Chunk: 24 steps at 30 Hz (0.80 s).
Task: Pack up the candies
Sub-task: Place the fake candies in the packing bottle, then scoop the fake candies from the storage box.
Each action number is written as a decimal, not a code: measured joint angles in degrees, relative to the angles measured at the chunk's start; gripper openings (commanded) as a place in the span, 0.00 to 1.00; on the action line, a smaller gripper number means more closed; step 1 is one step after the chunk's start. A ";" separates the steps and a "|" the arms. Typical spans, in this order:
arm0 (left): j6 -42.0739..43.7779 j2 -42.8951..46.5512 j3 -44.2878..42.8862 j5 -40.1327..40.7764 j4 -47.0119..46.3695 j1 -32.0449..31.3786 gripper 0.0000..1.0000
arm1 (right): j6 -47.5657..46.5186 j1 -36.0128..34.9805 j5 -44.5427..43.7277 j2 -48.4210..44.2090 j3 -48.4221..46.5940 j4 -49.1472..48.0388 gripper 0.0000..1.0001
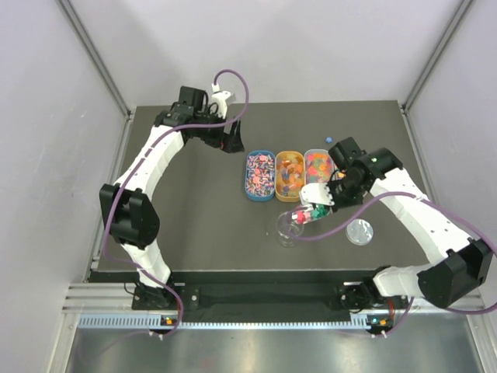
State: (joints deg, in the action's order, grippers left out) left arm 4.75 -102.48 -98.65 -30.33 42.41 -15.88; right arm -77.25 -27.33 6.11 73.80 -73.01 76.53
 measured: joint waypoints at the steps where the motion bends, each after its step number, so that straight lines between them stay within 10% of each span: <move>1: -0.02 0.09 0.17 -0.02 -0.09 0.07 0.98 | 0.52 -0.59 -0.81 0.48 -0.68 -0.13 0.00; 24: -1.88 0.11 0.85 -2.32 -1.36 1.60 0.98 | 7.69 -8.50 -13.09 3.17 -2.10 -0.09 0.00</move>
State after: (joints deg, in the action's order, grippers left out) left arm 2.87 -102.37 -97.80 -32.64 41.06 -14.28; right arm -69.56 -35.83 -6.98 76.97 -75.11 76.44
